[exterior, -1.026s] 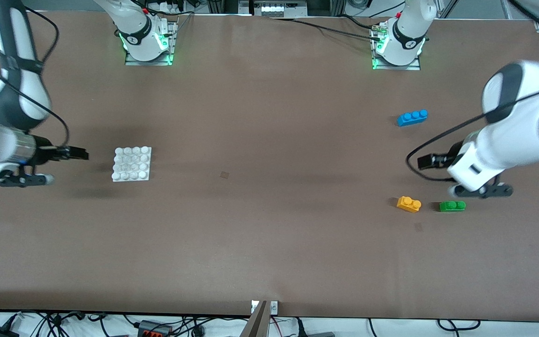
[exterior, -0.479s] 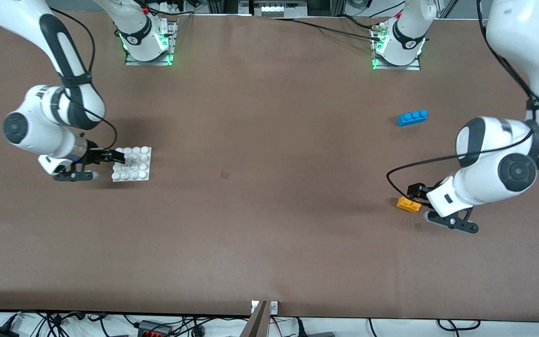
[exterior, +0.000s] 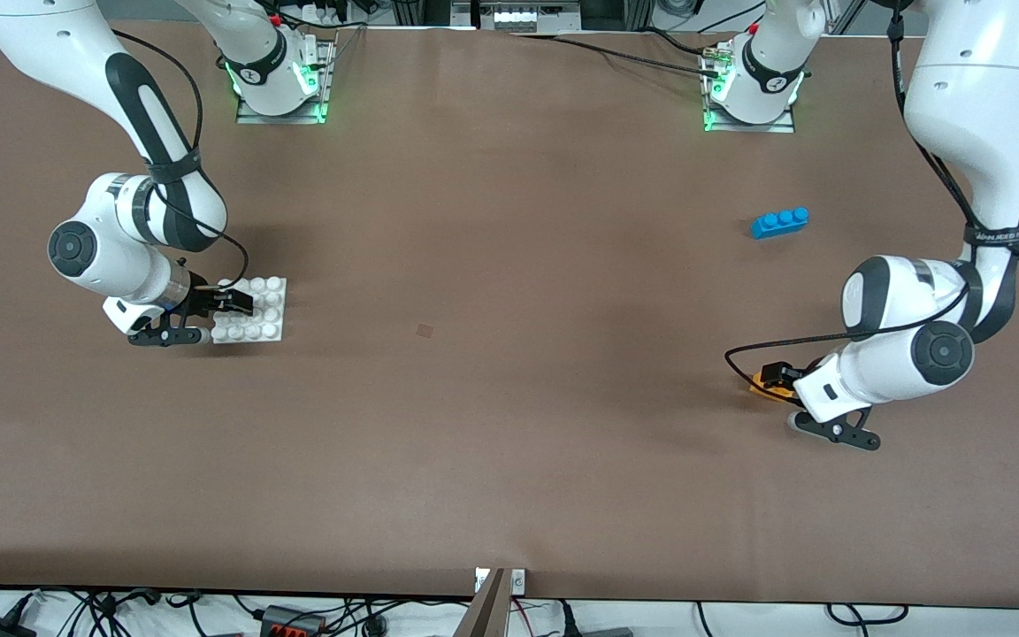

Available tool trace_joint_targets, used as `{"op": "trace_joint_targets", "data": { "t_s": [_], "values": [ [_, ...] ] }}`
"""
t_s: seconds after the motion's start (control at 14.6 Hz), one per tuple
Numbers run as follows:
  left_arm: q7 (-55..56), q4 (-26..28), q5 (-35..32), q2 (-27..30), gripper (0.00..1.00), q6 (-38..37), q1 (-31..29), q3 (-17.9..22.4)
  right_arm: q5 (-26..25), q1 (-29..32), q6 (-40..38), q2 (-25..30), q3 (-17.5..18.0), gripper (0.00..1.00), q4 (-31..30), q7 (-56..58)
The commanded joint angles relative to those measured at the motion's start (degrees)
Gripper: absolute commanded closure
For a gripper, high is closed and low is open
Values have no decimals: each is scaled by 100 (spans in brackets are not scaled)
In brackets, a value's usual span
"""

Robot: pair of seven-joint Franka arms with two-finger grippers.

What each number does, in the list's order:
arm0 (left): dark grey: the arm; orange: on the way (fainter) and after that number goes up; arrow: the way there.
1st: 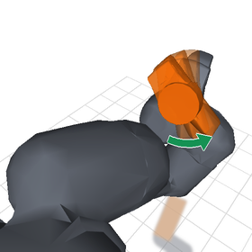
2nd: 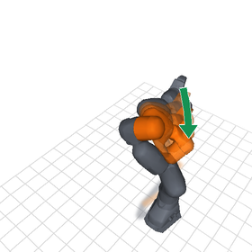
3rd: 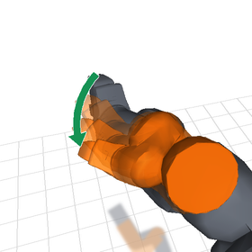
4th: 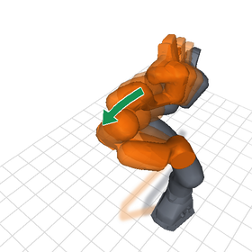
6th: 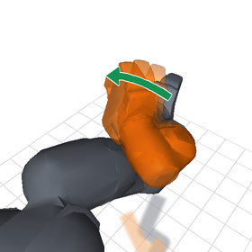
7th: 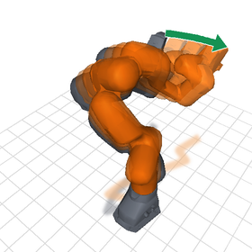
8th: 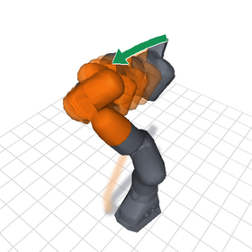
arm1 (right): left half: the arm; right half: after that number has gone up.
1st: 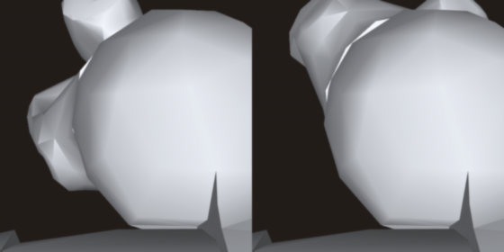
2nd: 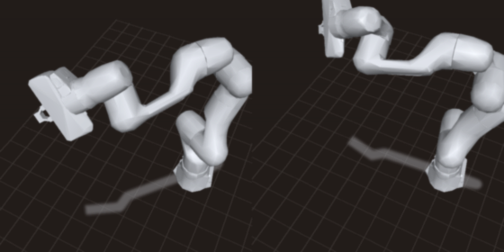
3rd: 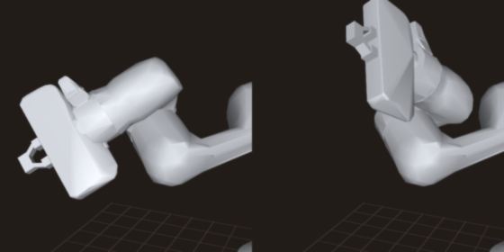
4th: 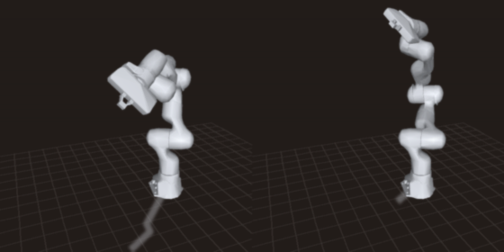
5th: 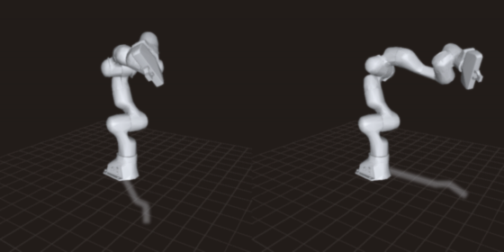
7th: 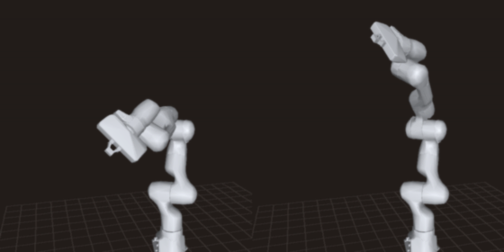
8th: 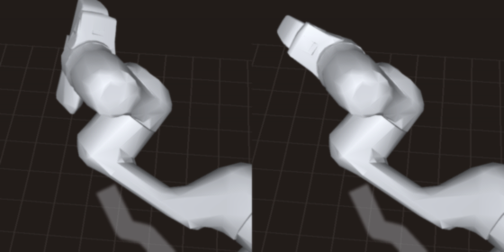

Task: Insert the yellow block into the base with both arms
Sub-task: 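Close the left gripper on the yellow block while the right gripper grips the base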

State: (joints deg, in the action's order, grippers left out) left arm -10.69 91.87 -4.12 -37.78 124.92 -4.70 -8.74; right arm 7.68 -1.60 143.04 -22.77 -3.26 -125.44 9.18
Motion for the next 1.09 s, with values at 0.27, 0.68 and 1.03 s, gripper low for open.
{"op": "trace_joint_targets", "data": {
  "t_s": [0.27, 0.68, 1.03],
  "values": [
    [-126, 147, -115, -142, 0, 391, -31, -14, 76, -7, 224, -132, 1, 26, 10, 31],
    [-353, 367, -115, -150, 0, 638, -31, -5, 76, 2, 224, -228, 9, 44, 11, 40],
    [-583, 367, -115, -177, 0, 674, -31, 65, 76, -156, 163, -272, 9, 44, 11, -47]
  ]
}}
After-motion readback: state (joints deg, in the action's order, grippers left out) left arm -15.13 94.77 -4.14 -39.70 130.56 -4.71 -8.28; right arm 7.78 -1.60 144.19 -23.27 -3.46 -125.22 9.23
